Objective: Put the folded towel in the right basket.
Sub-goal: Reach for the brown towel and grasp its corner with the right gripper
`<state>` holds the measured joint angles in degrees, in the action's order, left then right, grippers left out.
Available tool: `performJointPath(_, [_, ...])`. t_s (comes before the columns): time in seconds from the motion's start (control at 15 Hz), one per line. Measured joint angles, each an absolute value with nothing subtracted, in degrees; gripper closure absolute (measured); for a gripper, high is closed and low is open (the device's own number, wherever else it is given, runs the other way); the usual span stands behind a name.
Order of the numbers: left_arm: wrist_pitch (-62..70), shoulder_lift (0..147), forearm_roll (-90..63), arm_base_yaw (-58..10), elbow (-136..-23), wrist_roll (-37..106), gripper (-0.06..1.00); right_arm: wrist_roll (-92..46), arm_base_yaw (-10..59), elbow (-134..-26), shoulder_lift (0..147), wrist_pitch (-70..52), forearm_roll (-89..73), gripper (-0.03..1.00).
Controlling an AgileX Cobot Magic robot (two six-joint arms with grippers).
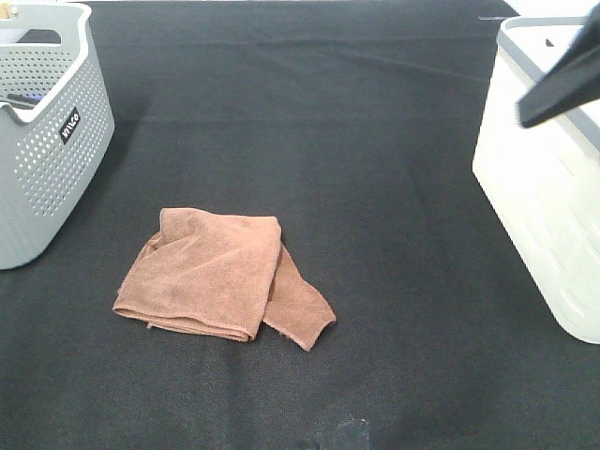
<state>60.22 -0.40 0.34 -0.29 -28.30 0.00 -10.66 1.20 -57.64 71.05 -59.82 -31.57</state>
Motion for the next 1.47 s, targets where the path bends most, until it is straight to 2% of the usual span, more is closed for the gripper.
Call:
performJointPath(0.33, [60.2, -0.4, 0.3, -0.3, -28.3, 0.0, -0.05, -10.9, 16.2, -58.4, 87.7, -48.4, -32.0, 0.04])
performJointPath(0.53, [60.2, -0.4, 0.3, -0.3, -28.3, 0.0, -0.05, -10.5, 19.4, -59.5, 95.3, -45.1, -32.5, 0.04])
performJointPath(0.73, [60.2, -0.4, 0.3, -0.3, -28.3, 0.0, -0.05, -10.4, 24.4, -66.0, 104.9, -42.5, -34.6, 0.04])
performJointPath(1.0, [60.2, -0.4, 0.3, -0.3, -28.3, 0.0, -0.05, -10.5, 25.6, -76.6, 115.7, -42.1, -38.4, 0.04])
performJointPath(1.47, [60.2, -0.4, 0.3, -0.3, -28.3, 0.0, -0.05, -15.4, 25.6, -77.3, 125.0, -41.1, -42.2, 0.04])
